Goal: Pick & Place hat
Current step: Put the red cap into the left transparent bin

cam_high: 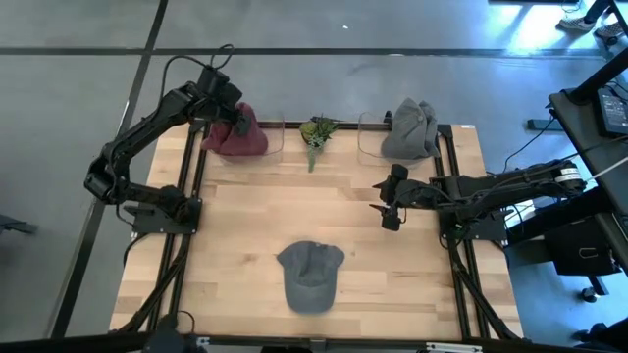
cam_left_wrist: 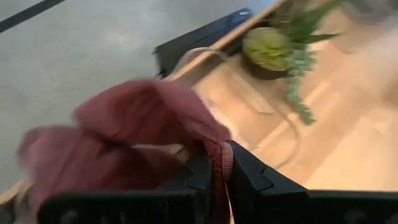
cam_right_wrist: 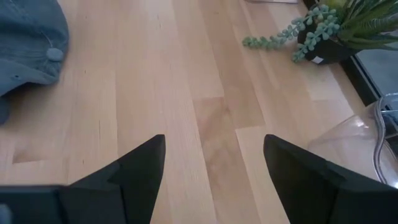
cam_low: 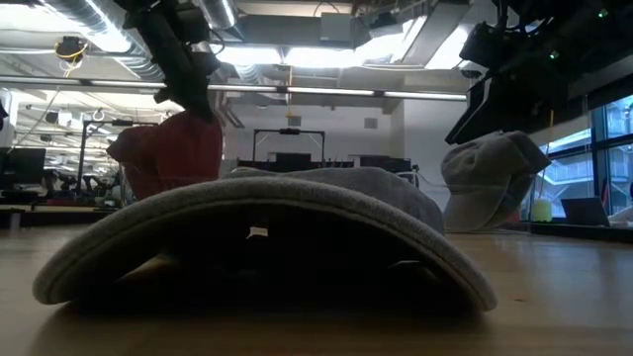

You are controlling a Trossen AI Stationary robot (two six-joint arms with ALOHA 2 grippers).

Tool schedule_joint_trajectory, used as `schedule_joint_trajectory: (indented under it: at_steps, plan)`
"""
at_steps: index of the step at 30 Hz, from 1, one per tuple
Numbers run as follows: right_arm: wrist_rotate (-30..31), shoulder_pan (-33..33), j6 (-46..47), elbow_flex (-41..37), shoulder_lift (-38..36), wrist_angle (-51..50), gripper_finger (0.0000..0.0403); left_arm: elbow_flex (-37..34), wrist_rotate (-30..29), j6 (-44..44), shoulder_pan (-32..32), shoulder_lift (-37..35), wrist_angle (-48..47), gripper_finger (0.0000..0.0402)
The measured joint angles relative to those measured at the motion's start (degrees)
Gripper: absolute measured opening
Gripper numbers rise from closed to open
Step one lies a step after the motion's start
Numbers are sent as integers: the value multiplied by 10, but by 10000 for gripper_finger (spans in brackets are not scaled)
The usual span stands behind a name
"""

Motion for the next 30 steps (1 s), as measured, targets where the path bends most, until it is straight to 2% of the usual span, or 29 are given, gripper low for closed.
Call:
schedule_joint_trajectory:
  at_steps: [5, 8, 16, 23, 27, 30]
  plan:
    - [0, 0, -2, 0, 0, 0, 271, 0, -110, -20, 0, 0, -40, 25]
    - [0, 0, -3, 0, 0, 0, 271, 0, -157, -21, 0, 0, -63, 30]
    - [1, 0, -20, 0, 0, 0, 271, 0, -175, 3, 0, 0, -81, 60]
    - [0, 0, -18, 0, 0, 0, 271, 0, -180, -30, 0, 0, -86, 92]
    - [0, 0, -18, 1, 0, 0, 271, 7, -242, -36, 0, -1, -88, 130]
    - [0, 0, -17, 1, 0, 0, 271, 19, -256, -37, 0, -8, -90, 159]
